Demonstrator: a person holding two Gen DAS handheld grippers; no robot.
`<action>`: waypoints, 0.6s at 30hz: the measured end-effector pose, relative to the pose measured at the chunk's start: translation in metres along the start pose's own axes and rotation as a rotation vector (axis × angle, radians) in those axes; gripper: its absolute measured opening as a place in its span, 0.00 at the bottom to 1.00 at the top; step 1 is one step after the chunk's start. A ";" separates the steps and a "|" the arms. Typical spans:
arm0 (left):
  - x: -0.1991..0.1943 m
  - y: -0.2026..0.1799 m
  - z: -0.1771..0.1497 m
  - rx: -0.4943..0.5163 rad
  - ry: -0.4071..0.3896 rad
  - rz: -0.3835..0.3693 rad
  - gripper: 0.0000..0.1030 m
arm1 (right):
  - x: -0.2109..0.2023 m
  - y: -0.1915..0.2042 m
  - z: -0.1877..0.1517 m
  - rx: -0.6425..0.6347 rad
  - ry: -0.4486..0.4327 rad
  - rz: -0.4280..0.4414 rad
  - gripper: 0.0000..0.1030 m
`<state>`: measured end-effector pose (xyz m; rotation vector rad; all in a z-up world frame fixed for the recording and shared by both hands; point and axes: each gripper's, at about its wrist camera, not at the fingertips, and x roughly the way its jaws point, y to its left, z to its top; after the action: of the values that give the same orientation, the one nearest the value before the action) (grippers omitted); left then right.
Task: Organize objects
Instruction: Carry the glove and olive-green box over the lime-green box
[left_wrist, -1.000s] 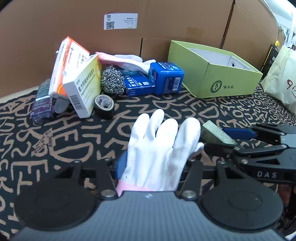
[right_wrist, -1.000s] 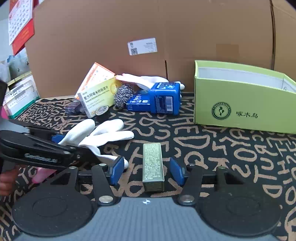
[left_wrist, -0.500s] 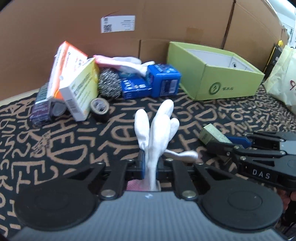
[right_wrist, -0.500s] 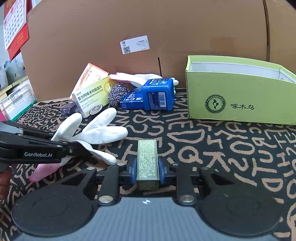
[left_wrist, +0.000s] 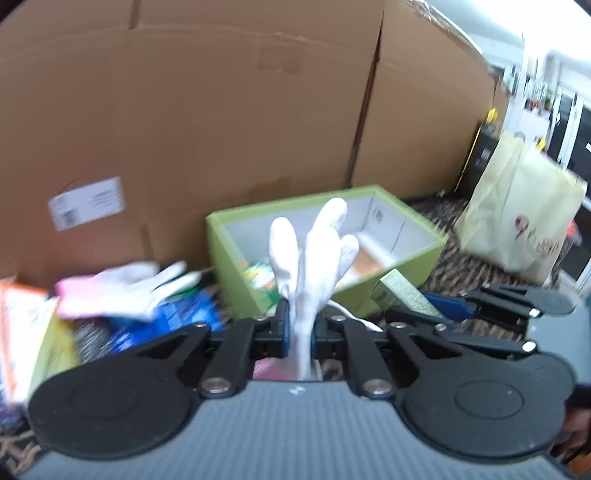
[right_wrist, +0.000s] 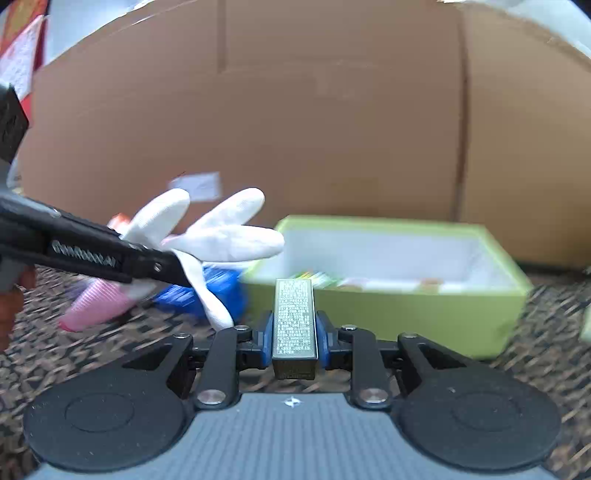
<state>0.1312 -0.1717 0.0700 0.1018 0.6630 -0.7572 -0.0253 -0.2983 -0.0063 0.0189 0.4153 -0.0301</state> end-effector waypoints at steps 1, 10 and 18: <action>0.008 -0.003 0.009 -0.011 0.001 -0.017 0.09 | 0.002 -0.009 0.006 0.000 -0.011 -0.028 0.26; 0.110 -0.017 0.066 -0.058 0.020 0.031 0.09 | 0.051 -0.077 0.032 0.028 -0.029 -0.186 0.26; 0.170 -0.028 0.065 -0.013 0.060 0.054 0.10 | 0.096 -0.113 0.033 0.047 0.014 -0.233 0.26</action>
<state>0.2378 -0.3152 0.0251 0.1303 0.7192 -0.6997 0.0723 -0.4142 -0.0157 0.0167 0.4290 -0.2693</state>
